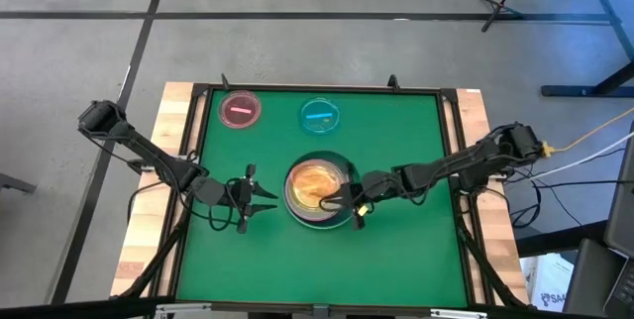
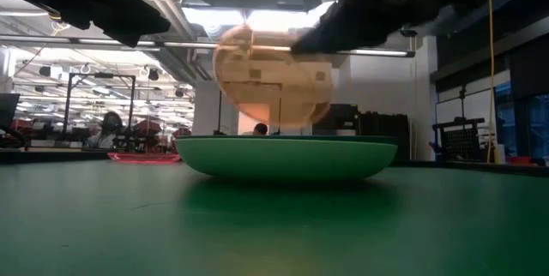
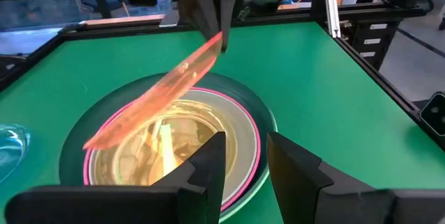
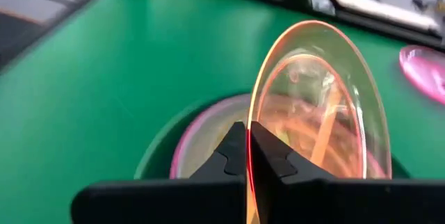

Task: Stack plastic plates
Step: Stack the orange plate on top of the light green plate

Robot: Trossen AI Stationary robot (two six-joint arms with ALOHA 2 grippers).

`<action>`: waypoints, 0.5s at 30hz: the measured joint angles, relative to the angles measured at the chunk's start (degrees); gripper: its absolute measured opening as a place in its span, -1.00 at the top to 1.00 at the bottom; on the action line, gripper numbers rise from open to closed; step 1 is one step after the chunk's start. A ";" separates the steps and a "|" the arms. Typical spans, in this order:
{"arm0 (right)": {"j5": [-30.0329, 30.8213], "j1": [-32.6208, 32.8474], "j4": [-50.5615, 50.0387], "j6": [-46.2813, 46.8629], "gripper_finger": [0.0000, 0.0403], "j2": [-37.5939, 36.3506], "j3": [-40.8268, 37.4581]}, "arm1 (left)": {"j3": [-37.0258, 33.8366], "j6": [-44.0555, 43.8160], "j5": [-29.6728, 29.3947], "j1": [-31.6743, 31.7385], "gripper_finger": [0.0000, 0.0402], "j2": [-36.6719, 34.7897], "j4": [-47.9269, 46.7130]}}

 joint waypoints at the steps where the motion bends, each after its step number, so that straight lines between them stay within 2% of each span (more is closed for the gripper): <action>1: 0.16 -0.04 0.00 0.14 1.00 0.83 0.00 | 0.00 0.00 0.01 0.00 0.51 0.00 0.01; 6: 0.17 -0.04 1.19 0.98 1.00 4.60 0.00 | 0.00 0.02 0.00 0.00 0.51 0.00 0.96; 15: 2.78 -0.02 2.68 9.07 0.96 7.92 0.00 | 0.00 0.02 0.00 0.00 0.51 0.00 1.10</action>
